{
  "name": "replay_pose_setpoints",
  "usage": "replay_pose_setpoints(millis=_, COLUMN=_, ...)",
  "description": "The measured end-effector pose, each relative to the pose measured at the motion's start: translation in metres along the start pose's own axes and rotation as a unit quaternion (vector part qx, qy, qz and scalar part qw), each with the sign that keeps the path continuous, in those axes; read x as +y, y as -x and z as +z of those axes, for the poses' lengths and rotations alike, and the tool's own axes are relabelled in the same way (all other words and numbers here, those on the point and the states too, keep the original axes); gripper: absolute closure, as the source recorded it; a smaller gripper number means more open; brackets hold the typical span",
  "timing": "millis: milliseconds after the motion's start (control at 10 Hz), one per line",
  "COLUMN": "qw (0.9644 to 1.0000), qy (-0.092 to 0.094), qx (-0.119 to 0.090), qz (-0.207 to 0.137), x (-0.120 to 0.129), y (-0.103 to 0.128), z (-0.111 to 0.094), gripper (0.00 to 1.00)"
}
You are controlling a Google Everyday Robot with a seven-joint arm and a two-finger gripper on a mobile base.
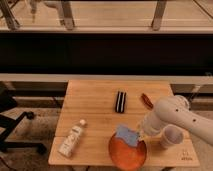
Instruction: Place the white sponge in the ceramic bowl
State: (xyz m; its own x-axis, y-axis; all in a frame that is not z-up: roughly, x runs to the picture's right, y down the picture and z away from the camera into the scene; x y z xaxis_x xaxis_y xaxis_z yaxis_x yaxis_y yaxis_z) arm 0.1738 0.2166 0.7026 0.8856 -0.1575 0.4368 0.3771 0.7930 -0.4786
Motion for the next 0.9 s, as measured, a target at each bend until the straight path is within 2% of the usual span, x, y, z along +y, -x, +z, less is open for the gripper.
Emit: replay_pose_setpoints(millis=900, qw=1.0, qy=-0.002, qx=0.004, qz=-0.006, x=-0.0003, y=-0.0014, z=0.0005, gripper=0.99)
